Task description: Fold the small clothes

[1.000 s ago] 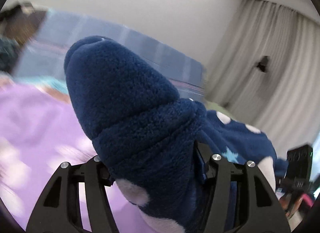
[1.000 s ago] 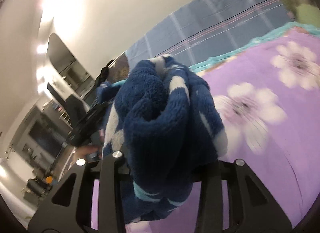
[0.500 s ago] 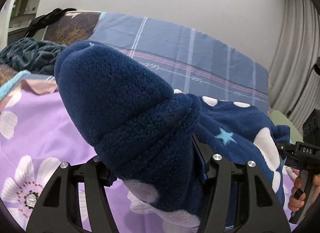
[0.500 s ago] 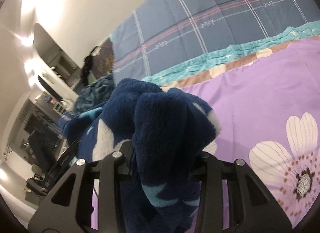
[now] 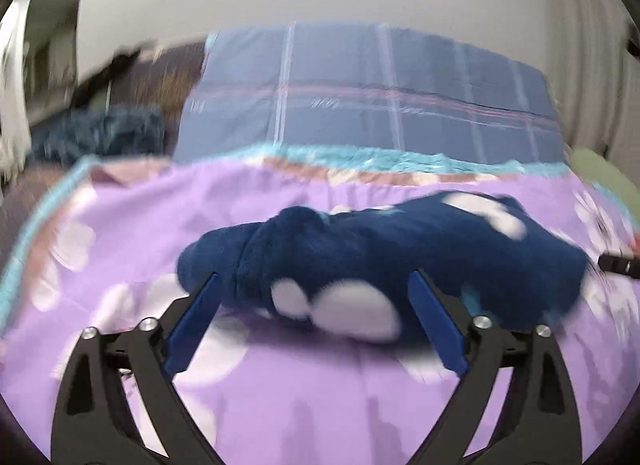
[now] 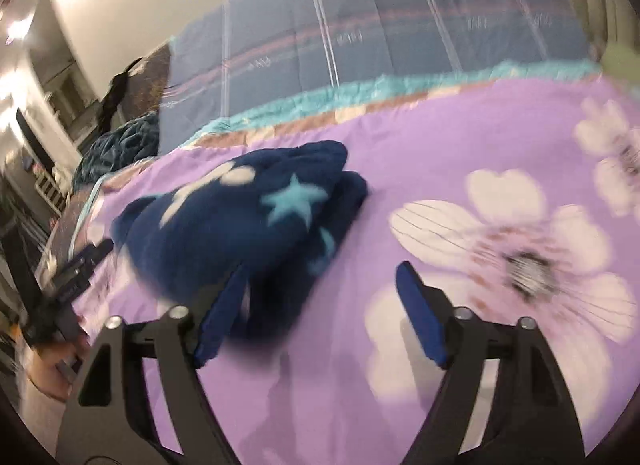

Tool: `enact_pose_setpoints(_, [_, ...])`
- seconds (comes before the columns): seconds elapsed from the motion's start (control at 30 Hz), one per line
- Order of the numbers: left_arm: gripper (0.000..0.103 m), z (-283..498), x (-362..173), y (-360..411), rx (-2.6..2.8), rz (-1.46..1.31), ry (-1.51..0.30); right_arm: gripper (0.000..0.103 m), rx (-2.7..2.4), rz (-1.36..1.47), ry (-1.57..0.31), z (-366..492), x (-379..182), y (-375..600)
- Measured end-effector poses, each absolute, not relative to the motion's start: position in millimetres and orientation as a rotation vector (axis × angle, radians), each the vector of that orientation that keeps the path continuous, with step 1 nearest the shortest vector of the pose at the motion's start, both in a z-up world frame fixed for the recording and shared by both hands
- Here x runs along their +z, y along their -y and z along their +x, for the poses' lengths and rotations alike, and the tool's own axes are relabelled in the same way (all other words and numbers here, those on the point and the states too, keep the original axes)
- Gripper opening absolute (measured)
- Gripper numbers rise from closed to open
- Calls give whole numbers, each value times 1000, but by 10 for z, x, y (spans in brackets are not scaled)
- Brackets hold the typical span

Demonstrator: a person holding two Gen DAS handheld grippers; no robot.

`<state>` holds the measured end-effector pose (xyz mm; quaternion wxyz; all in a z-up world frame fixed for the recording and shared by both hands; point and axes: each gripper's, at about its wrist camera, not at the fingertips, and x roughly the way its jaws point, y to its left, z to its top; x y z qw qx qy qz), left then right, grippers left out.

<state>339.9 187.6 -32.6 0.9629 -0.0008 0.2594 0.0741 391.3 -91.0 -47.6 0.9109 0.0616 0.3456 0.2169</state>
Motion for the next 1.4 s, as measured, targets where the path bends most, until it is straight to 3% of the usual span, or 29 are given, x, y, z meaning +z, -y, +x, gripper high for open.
enact_pose_setpoints(0.17, [102,2497,-142,-1334,101,19,-474,101,356,19,-536,2659,-374,1330])
enact_pose_setpoints(0.43, [102,1401,165,-477,109,8,-425,101,252,102,-472,1523,-199,1887])
enact_pose_setpoints(0.83, [102,419,316,-51,42,-8,-413,101,245,31,-428,587,42,1857])
enact_pose_setpoints(1.4, [102,22,243,27,76,12,-401,101,283,19,-434,199,62,1694])
